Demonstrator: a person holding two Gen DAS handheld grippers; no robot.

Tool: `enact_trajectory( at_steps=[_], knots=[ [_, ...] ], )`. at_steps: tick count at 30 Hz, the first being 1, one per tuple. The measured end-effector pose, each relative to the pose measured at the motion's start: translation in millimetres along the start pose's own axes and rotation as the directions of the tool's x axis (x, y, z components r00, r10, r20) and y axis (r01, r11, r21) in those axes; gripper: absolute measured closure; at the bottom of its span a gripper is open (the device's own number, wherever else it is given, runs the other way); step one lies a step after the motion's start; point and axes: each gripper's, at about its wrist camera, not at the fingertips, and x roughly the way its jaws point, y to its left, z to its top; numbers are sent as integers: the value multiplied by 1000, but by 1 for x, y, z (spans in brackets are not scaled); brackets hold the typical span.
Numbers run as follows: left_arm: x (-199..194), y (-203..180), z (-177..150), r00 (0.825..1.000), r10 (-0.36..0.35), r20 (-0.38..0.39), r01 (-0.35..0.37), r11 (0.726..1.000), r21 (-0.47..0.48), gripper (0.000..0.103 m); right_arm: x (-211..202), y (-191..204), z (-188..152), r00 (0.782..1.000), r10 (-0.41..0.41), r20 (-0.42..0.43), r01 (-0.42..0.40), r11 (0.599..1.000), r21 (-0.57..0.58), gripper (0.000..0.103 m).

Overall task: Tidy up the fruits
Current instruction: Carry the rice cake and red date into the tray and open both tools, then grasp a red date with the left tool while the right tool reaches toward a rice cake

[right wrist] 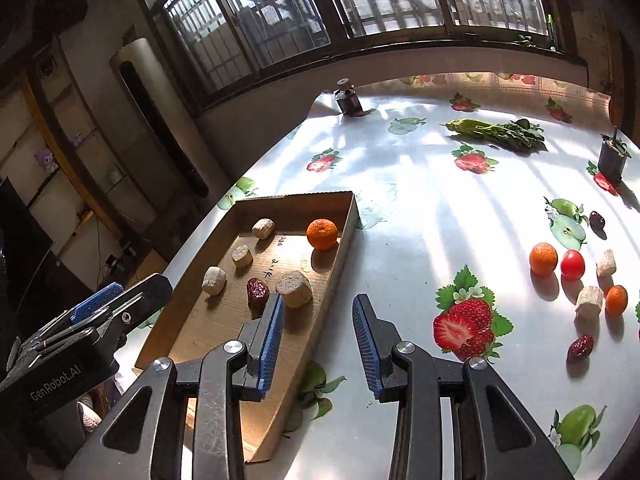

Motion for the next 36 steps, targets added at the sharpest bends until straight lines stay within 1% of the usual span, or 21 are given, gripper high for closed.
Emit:
enact_trajectory(
  at_steps=[7, 11, 16, 20, 24, 27, 30, 34, 36],
  knots=[
    [-11, -33, -8, 1000, 1, 12, -2, 997, 74, 15, -29, -35, -8, 999, -21, 41, 19, 998, 62, 64],
    [-12, -46, -11, 1000, -3, 11, 2, 995, 98, 15, -41, -56, -11, 998, -38, 59, 33, 995, 95, 64],
    [-6, -60, -15, 1000, -21, -14, 23, 992, 124, 15, -55, -85, -14, 995, -70, 74, 59, 989, 137, 65],
    [1, -66, -17, 997, -52, -49, 58, 991, 121, 15, -76, -121, -13, 988, -122, 97, 102, 977, 187, 65],
    [10, -75, -18, 994, -85, -75, 94, 988, 122, 15, -106, -169, -11, 967, -222, 124, 187, 951, 245, 65],
    [18, -88, -18, 984, -142, -106, 154, 981, 119, 15, -128, -205, -9, 948, -294, 126, 247, 923, 297, 65],
    [26, -109, -19, 975, -182, -128, 200, 969, 144, 15, -141, -236, -12, 935, -334, 118, 277, 897, 344, 65],
    [40, -144, -24, 958, -224, -178, 256, 948, 190, 15, -142, -266, -20, 935, -346, 82, 289, 874, 391, 65],
    [46, -162, -29, 947, -251, -201, 293, 932, 216, 15, -138, -277, -23, 936, -348, 60, 295, 864, 407, 65]
  ],
)
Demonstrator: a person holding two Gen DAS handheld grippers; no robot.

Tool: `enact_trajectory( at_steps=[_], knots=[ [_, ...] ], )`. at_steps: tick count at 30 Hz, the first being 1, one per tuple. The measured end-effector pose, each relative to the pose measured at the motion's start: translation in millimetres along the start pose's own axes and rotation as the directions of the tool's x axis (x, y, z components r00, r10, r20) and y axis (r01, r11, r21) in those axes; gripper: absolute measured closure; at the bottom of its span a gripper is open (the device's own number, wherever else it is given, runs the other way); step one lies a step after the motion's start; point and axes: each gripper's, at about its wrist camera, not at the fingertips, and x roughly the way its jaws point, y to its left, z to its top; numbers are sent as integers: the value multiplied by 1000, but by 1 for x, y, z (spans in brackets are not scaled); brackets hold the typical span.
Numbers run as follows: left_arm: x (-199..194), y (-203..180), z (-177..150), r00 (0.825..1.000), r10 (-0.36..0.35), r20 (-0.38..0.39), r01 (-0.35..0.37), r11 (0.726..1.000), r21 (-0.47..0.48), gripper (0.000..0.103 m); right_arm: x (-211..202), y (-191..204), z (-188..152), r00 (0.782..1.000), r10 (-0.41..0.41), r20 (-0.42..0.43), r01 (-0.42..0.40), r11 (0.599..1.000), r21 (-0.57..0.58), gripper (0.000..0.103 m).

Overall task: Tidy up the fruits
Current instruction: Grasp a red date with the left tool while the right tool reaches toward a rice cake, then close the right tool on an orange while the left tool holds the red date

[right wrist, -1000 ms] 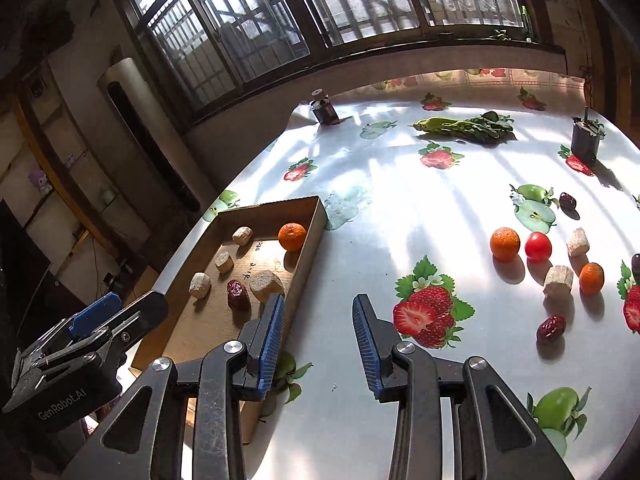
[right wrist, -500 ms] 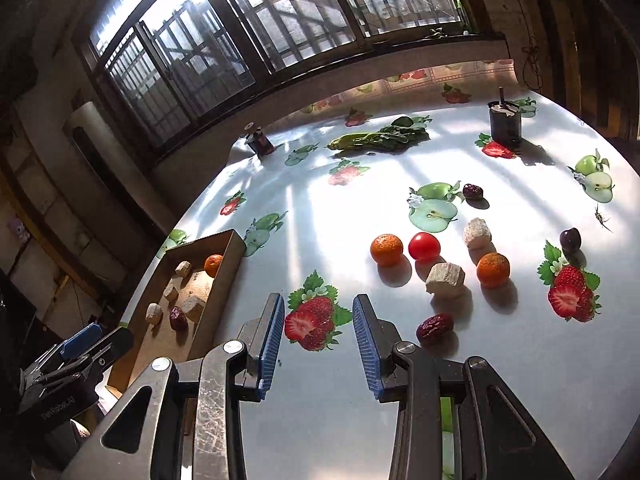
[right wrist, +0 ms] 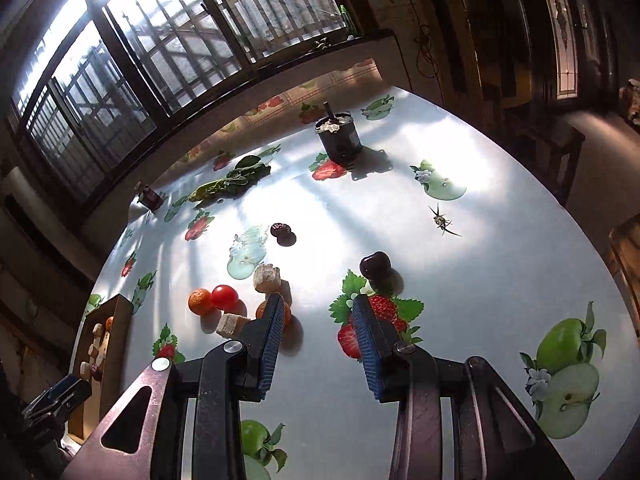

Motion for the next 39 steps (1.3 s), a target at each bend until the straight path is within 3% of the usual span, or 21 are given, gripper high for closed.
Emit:
enact_trajectory(
  at_steps=[4, 9, 16, 18, 24, 27, 31, 39],
  knots=[
    [27, -32, 1, 998, -52, -32, 54, 996, 75, 15, 19, -7, 0, 999, -16, -49, 16, 1000, 14, 65],
    [67, -64, 4, 987, -129, -101, 140, 983, 115, 16, 44, 6, 1, 993, 28, -113, -29, 1000, -2, 65],
    [101, -86, 7, 978, -163, -130, 181, 973, 142, 28, 83, 33, -2, 981, 45, -187, -54, 998, -44, 65],
    [108, -88, 6, 973, -178, -145, 199, 969, 144, 33, 89, 36, -3, 979, 82, -185, -89, 996, -31, 65],
    [109, -94, 0, 982, -149, -118, 169, 967, 192, 41, 97, 48, -4, 976, 109, -189, -120, 992, -48, 65],
    [108, -94, -3, 987, -126, -97, 143, 968, 205, 56, 99, 53, -7, 974, 120, -195, -133, 990, -57, 65],
    [107, -89, -2, 984, -154, -92, 169, 967, 190, 81, 102, 59, -11, 971, 124, -203, -141, 987, -72, 65],
    [105, -89, -3, 985, -145, -93, 160, 970, 184, 81, 104, 73, -21, 974, 98, -204, -129, 981, -145, 66]
  ],
)
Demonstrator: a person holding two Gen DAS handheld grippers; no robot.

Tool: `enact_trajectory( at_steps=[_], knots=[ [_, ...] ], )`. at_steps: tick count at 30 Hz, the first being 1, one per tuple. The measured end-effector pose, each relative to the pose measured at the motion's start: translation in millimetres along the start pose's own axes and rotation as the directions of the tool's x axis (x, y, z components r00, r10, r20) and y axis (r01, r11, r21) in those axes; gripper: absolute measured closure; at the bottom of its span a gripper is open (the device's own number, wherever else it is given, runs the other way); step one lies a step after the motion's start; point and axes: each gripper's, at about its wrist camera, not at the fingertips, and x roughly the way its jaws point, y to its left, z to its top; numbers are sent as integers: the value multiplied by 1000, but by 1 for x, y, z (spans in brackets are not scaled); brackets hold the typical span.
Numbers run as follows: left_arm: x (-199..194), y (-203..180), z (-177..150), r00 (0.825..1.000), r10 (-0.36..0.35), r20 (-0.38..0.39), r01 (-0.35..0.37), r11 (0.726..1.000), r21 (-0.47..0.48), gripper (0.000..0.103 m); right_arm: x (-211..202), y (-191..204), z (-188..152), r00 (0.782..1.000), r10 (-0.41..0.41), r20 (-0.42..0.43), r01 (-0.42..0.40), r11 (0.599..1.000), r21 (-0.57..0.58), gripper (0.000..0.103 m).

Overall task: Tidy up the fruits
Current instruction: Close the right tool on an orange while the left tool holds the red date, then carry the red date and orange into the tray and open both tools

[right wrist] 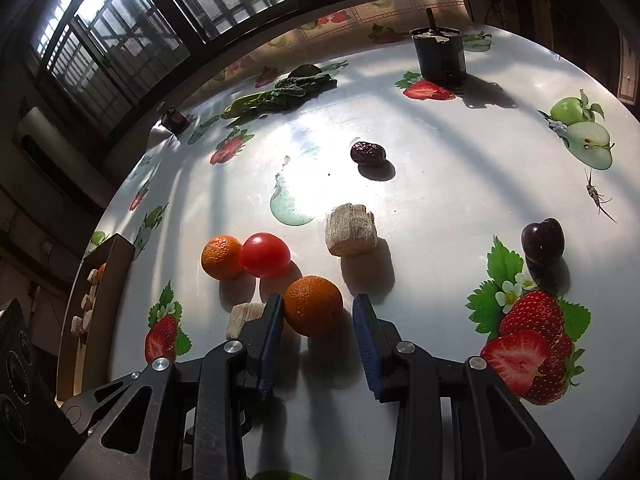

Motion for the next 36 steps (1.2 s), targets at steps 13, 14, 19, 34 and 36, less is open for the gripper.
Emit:
enact_trajectory(
  at_steps=[13, 14, 19, 34, 36],
  knots=[
    [-40, 20, -13, 999, 38, 8, -37, 996, -82, 80, -36, 2, -11, 998, -33, 52, 33, 999, -2, 71],
    [-45, 23, -16, 999, 45, 14, -44, 995, -93, 80, -41, 3, -14, 998, -35, 56, 35, 999, -4, 71],
    [-70, 41, -26, 998, 57, 32, -52, 985, -162, 80, -62, 10, -32, 997, -38, 68, 38, 999, 4, 71],
    [-133, 87, -62, 978, 180, 106, -148, 956, -255, 80, -92, 92, -97, 986, -73, 149, 90, 990, -106, 71],
    [-136, 93, -67, 976, 188, 107, -154, 951, -268, 80, -90, 100, -104, 986, -81, 147, 99, 988, -118, 71]
  ],
)
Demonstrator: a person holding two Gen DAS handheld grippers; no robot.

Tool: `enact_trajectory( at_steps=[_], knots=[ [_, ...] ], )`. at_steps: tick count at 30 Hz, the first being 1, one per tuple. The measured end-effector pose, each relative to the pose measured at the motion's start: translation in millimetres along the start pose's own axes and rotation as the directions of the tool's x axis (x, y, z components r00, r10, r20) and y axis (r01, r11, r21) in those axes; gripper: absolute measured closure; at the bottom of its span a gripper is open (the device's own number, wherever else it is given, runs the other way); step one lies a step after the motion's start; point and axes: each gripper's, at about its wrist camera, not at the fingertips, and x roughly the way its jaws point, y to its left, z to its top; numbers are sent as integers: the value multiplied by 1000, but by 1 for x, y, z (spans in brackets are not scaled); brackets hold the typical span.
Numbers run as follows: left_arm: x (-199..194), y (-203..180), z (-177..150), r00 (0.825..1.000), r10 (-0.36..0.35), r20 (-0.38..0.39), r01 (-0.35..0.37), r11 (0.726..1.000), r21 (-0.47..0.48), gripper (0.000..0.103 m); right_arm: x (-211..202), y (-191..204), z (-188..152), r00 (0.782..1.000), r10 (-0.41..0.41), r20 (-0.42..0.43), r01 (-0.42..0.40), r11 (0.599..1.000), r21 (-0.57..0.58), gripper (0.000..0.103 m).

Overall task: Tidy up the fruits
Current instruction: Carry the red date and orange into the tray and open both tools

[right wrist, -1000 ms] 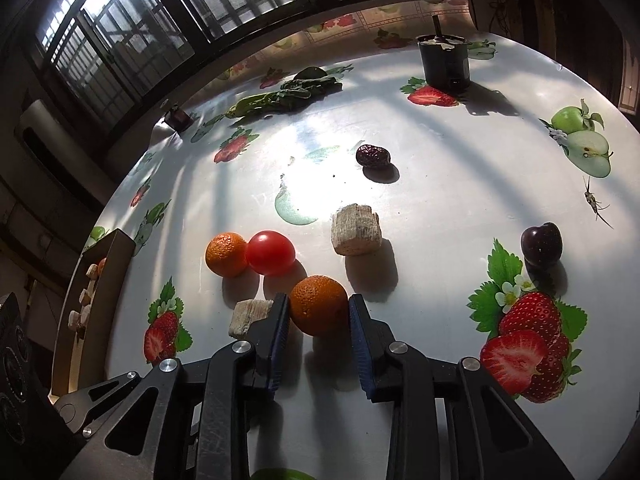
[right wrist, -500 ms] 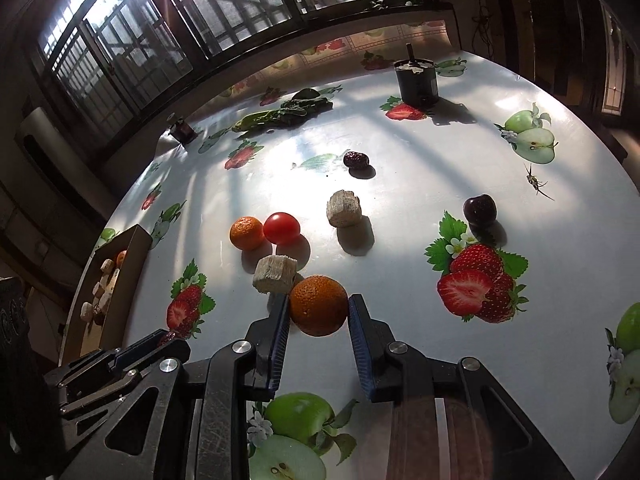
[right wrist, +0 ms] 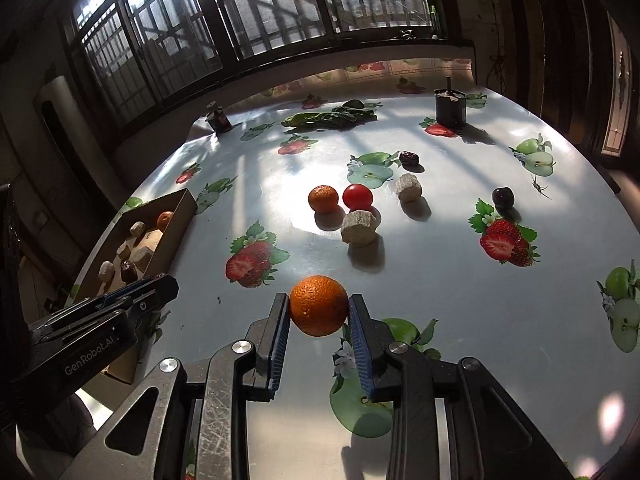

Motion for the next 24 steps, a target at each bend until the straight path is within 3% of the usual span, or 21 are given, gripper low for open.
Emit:
enact_trajectory(
  at_steps=[13, 24],
  knots=[
    [-18, 31, -4, 997, 61, 43, -59, 998, -33, 80, 5, 38, -13, 999, -11, -31, 9, 999, -51, 71],
    [-26, 91, 3, 989, 138, 60, -130, 984, -125, 80, 19, 94, 1, 996, 68, -58, -75, 990, -122, 71]
  ],
)
